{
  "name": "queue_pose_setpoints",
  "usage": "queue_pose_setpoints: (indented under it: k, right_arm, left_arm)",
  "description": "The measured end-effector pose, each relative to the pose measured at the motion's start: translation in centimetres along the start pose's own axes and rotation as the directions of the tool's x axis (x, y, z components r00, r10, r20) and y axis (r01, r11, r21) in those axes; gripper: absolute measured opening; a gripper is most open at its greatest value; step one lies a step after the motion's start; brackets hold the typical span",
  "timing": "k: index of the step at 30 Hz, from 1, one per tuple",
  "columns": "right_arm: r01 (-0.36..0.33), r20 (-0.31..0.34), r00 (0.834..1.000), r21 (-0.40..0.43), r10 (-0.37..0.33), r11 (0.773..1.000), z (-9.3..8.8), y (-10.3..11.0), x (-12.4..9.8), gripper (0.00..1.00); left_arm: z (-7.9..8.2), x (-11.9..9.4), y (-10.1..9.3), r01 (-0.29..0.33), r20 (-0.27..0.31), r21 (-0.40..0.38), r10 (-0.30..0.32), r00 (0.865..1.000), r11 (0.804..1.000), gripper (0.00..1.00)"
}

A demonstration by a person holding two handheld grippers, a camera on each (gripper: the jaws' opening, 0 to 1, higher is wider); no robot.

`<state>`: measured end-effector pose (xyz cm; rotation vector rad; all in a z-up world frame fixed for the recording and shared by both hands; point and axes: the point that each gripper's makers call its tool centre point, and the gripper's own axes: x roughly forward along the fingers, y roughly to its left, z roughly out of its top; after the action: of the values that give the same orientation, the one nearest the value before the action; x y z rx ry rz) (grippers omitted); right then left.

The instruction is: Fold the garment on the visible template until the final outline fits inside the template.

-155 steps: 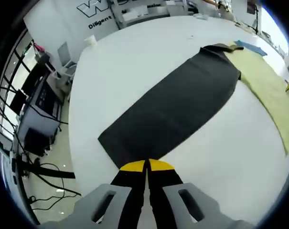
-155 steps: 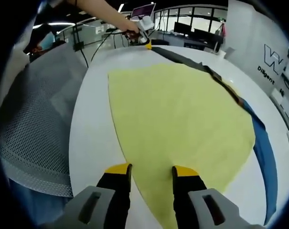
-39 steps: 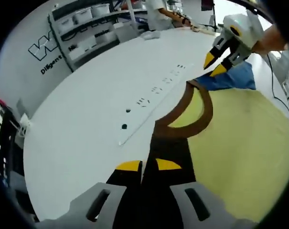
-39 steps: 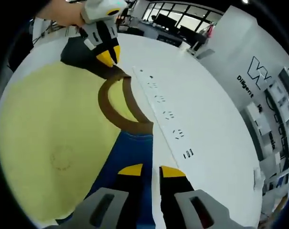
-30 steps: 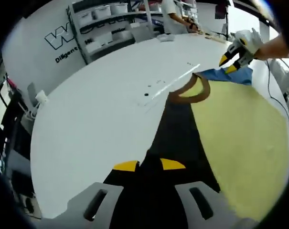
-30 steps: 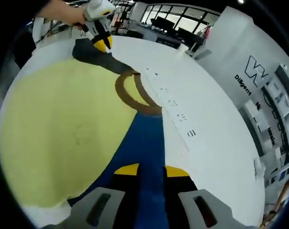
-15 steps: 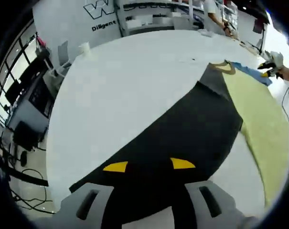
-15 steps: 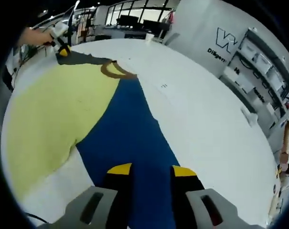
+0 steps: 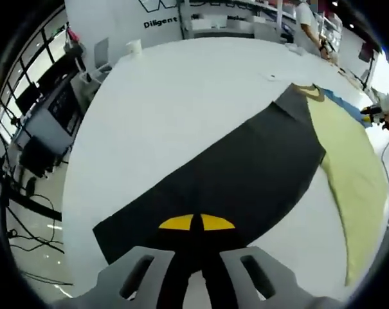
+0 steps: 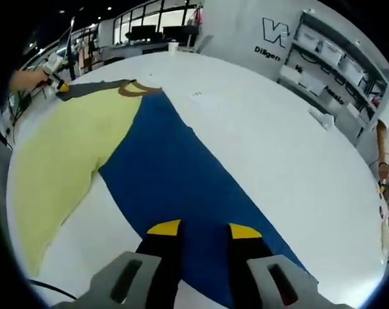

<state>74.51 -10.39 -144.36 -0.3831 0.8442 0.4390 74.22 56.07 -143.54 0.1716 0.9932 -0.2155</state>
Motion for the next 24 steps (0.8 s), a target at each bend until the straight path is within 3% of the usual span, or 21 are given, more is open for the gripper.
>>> queue_pose_setpoints:
  k: [7,10,16,20,24]
  right_arm:
    - [0.023,-0.014,1.0,0.032,-0.023,0.999,-0.9,-0.6,-0.6,0.22]
    - [0.034,-0.024,0.999,0.05,-0.033,0.998,-1.5,-1.0,-0.9,0.2]
    - [0.043,-0.034,0.999,0.073,-0.04,0.996,-2.1,-1.6,-1.5,0.23]
    - [0.074,-0.019,0.997,0.096,-0.073,0.993,-2.1,-2.8,-2.9,0.22]
    - [0.106,-0.026,0.994,0.147,-0.103,0.983,-3.3,-4.5,-4.2,0.23]
  left_arm:
    - [-0.6,-0.4,0.7,-0.014,0.013,-0.02,0.015,1.0,1.0,0.11]
    - [-0.9,-0.6,0.9,-0.018,0.004,-0.046,0.018,1.0,0.999,0.09]
    - [-0.9,-0.8,0.6,-0.023,0.011,-0.007,0.024,1.0,1.0,0.11]
    - [-0.3,-1.4,0.7,-0.029,0.043,-0.011,0.03,0.999,1.0,0.15]
    - [0.8,-2.2,0.3,-0.018,0.094,-0.029,0.021,0.995,0.999,0.19]
